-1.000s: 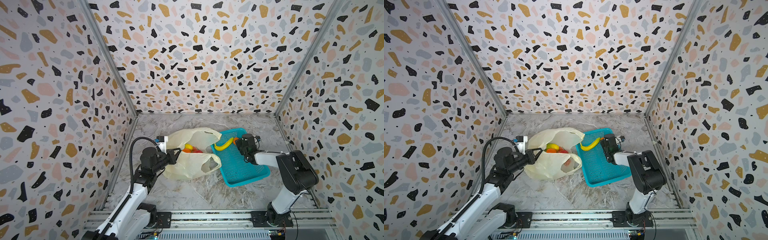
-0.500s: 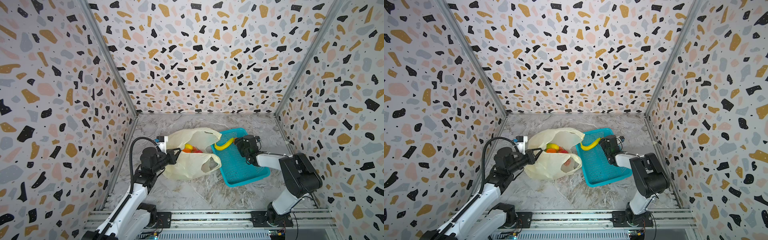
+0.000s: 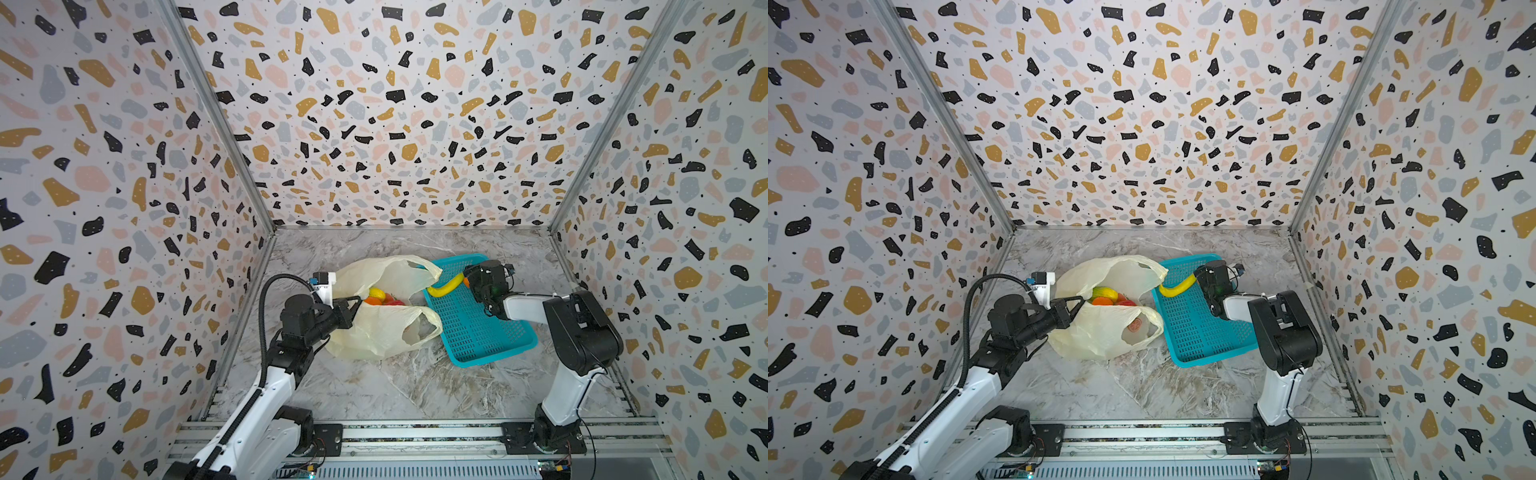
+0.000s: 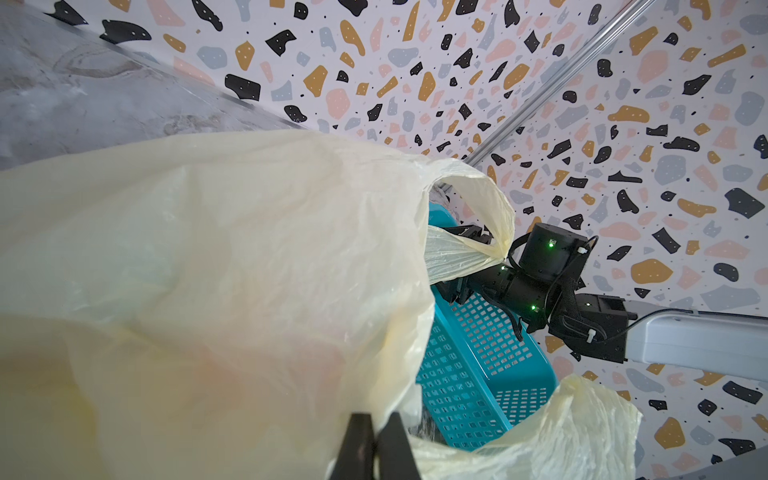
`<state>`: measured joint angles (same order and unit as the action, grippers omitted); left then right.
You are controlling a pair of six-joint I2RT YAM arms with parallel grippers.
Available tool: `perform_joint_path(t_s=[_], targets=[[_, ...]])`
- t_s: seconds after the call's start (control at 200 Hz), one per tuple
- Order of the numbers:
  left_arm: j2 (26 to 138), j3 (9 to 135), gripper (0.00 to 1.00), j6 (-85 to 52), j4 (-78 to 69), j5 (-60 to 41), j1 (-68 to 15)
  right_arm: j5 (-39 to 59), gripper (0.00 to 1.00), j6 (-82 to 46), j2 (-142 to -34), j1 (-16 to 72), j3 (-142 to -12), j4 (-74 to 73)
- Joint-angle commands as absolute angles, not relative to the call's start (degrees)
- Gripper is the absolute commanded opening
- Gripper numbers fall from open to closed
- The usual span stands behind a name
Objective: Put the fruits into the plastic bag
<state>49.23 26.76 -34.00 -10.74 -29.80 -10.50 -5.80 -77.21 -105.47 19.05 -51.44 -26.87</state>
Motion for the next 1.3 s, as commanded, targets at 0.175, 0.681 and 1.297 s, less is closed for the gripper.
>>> perform_joint_path(t_s=[0.175, 0.681, 1.297], targets=[[48.51, 25.70, 0.00, -33.00, -13.26, -29.36, -10.20, -2.03, 0.72, -80.87, -109.95, 22.35, -50.21, -17.25], [48.84, 26.08, 0.00, -33.12, -12.96, -29.53, -10.20, -10.81, 0.56, -72.58, -105.40, 24.96, -49.74, -12.41], [49.03, 26.19, 0.00, -33.75, -12.92, -29.97, -10.20, 2.64, 0.66, -47.52, -90.99, 26.31, -45.54, -10.65]])
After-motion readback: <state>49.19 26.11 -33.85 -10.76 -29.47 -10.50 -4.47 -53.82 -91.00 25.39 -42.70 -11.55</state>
